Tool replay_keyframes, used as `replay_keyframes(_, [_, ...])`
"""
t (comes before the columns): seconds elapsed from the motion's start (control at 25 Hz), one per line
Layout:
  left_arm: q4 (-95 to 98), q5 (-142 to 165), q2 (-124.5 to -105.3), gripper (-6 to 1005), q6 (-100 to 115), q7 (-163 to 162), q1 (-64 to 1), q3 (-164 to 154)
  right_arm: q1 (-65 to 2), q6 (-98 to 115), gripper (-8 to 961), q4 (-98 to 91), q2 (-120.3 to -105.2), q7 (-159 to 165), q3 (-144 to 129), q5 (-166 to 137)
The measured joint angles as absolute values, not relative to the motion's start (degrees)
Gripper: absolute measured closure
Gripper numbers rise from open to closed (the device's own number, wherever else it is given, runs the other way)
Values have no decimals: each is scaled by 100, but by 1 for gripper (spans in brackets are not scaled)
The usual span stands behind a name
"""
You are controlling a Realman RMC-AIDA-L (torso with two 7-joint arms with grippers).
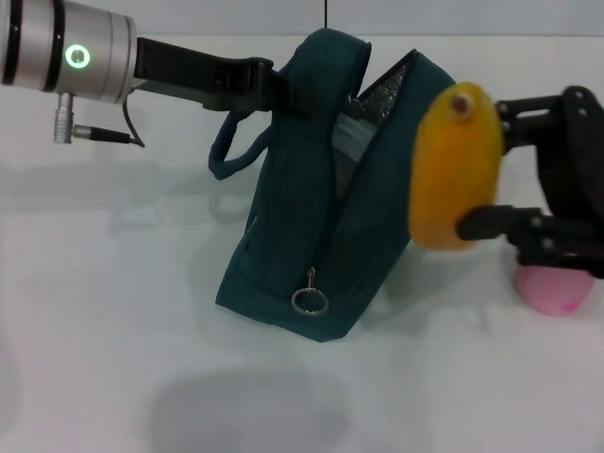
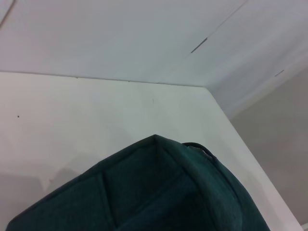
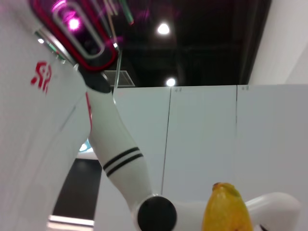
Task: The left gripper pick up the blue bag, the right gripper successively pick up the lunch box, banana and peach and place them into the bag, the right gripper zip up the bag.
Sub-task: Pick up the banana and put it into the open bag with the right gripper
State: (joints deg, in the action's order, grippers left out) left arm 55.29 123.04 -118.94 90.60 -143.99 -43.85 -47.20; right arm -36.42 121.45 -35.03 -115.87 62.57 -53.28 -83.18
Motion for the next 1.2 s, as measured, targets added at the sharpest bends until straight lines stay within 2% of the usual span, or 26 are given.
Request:
replay_keyframes(0.56, [5365,12305,-11906,945,9062,-14414,-4412,-4720,-3713,10451,486,-2760,-11619,3481,-6963,-7203])
replay_keyframes(1.2, [5368,12171,-11848,945,9056,-14388,-4465,-4720,-3830,10293,473,-2094,-11619,3485,-7899,-6295])
